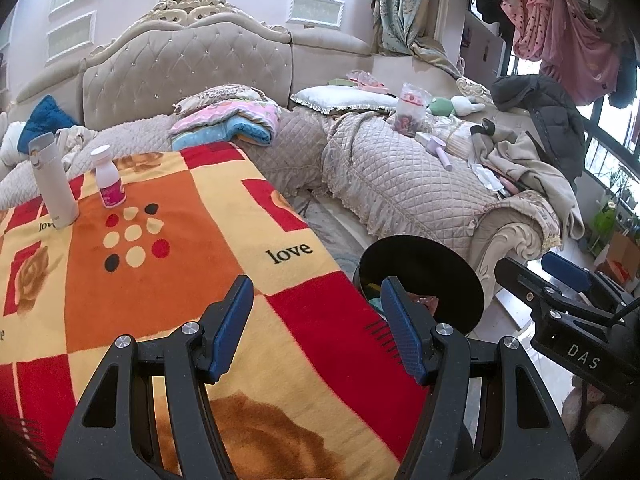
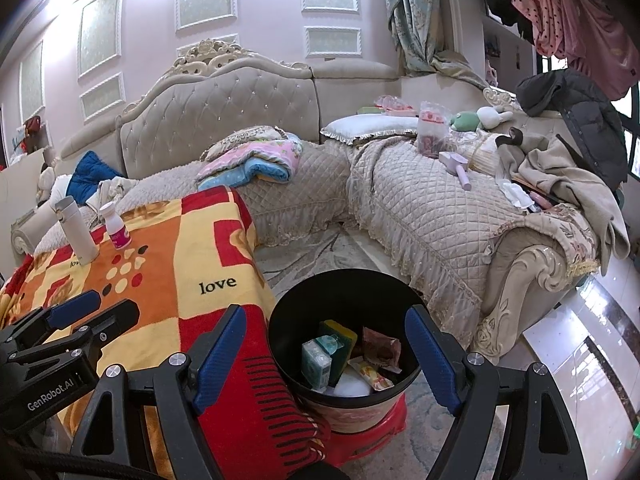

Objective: Collect trash

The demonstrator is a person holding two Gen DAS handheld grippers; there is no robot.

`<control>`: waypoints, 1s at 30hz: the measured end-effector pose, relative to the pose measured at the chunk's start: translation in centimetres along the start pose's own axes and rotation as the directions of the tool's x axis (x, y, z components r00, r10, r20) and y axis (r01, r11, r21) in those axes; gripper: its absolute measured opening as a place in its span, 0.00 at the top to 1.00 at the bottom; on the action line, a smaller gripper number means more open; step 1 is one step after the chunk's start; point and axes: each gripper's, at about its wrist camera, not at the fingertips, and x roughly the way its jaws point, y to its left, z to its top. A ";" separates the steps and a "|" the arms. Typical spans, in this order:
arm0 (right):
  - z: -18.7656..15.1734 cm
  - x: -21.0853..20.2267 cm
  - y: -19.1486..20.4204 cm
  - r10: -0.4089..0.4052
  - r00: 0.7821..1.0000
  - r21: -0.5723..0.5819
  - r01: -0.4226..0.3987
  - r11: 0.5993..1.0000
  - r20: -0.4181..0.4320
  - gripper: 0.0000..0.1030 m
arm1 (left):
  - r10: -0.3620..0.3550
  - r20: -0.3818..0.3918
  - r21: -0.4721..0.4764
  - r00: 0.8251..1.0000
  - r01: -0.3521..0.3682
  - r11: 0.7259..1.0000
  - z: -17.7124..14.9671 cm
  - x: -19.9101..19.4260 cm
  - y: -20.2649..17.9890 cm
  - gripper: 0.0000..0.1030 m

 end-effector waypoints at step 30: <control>-0.5 0.2 0.1 0.000 1.000 0.000 0.000 1.000 -0.011 0.22 | -0.001 -0.007 0.005 1.000 0.001 1.000 -0.4 0.2 0.0 0.37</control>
